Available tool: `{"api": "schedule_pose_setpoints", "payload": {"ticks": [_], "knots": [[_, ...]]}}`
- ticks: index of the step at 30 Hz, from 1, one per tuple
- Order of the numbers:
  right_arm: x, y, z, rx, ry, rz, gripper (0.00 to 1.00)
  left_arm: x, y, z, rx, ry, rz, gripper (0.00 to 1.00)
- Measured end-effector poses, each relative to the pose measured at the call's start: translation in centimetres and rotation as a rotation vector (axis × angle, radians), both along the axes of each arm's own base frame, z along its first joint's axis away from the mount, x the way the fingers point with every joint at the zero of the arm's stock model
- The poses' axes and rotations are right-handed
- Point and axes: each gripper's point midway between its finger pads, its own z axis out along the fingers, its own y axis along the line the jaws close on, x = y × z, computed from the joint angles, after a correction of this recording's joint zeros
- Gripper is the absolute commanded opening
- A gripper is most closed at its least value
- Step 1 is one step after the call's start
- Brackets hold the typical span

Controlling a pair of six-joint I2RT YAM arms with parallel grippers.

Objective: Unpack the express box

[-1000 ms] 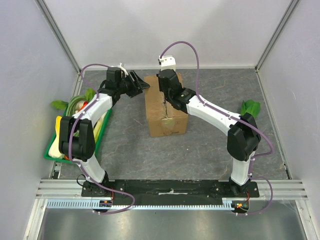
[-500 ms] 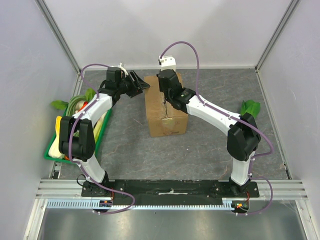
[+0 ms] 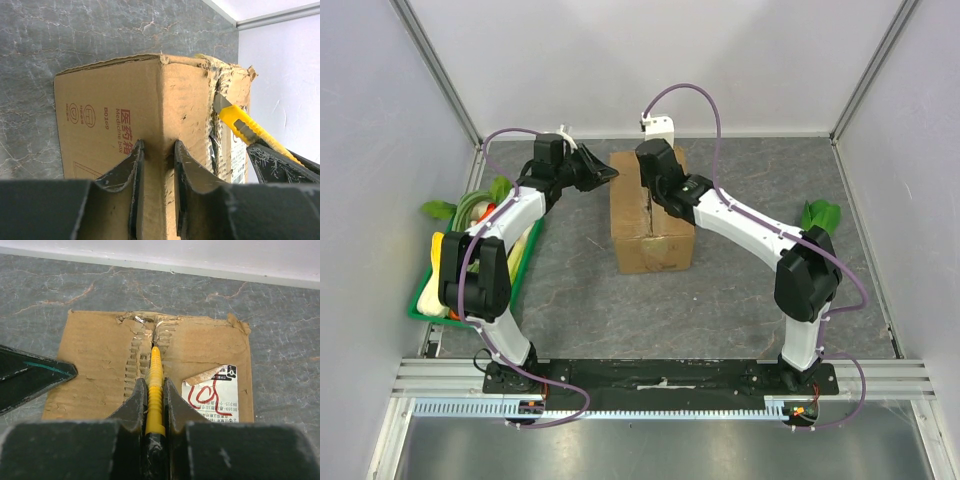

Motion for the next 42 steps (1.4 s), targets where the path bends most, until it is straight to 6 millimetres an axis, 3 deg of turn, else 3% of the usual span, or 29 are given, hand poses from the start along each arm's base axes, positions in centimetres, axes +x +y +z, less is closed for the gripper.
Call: {"api": "schedule_pose_setpoints", "payload": {"ticks": [11,18,26,42], "knots": [[-1.8,-0.2,1.4,0.030,0.129,-0.006,0.00,0.3,-0.6,0.1,-0.020,-0.003,0.050,0.19],[-3.2,-0.5,0.2,0.003,0.219,-0.006,0.00,0.5,-1.0,0.2,-0.014,-0.017,0.100,0.18],[-4.1,-0.5,0.2,0.017,0.245,-0.005,0.00,0.5,-0.9,0.3,-0.002,-0.024,0.145,0.18],[-9.8,-1.0,0.7,0.045,0.360,0.073,0.00,0.5,-0.5,0.4,0.012,-0.023,0.217,0.17]]}}
